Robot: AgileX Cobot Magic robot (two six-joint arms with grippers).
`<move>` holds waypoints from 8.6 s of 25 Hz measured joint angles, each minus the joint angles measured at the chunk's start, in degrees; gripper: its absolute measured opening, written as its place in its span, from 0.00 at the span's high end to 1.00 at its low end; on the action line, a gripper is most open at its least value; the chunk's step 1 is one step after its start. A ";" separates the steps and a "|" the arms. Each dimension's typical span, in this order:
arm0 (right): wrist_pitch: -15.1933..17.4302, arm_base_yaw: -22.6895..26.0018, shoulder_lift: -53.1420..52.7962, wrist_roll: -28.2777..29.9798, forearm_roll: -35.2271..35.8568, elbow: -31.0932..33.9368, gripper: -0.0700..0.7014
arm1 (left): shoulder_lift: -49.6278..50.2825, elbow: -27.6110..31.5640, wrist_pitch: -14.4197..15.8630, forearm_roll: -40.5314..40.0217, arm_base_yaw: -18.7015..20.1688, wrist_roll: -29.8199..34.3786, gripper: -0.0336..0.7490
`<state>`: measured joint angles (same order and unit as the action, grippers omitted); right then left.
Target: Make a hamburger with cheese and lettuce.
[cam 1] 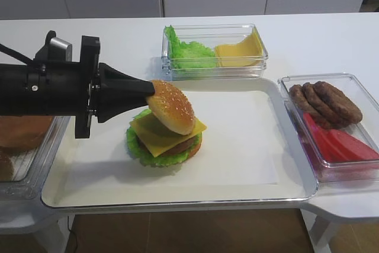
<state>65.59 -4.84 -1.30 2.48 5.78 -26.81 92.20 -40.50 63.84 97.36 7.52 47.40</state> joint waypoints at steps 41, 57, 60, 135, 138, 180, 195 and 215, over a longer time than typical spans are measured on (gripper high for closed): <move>0.00 0.00 0.00 0.00 0.00 0.00 0.38 | 0.00 0.10 1.32 -1.88 -2.92 -0.22 0.68; 0.00 0.00 0.00 0.00 0.00 0.00 0.38 | 0.00 0.10 0.35 -9.56 -2.88 -2.92 0.68; 0.00 0.00 0.00 0.00 0.00 0.00 0.38 | 0.00 0.10 0.35 -9.56 -2.88 -2.92 0.68; 0.00 0.00 0.00 0.00 0.00 0.00 0.38 | -12.51 0.31 -12.08 -22.43 -4.54 -8.13 0.48; 0.00 0.00 0.00 0.00 0.00 0.00 0.38 | -15.17 0.31 -12.22 -27.22 -6.82 -10.50 0.48; 0.00 0.00 0.00 0.00 0.00 0.00 0.38 | -59.34 -7.76 4.69 -104.81 -7.47 -53.92 0.50; 0.00 0.00 0.00 0.00 0.00 0.00 0.38 | -84.94 0.02 9.16 -104.81 -7.47 -51.43 0.51; 0.00 0.00 0.00 0.00 0.00 0.00 0.38 | -93.26 6.27 9.66 -102.99 -7.47 -51.35 0.51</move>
<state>65.59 -4.84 -1.30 2.48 5.78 -26.81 -1.07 -34.23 73.50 -5.63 0.05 -3.95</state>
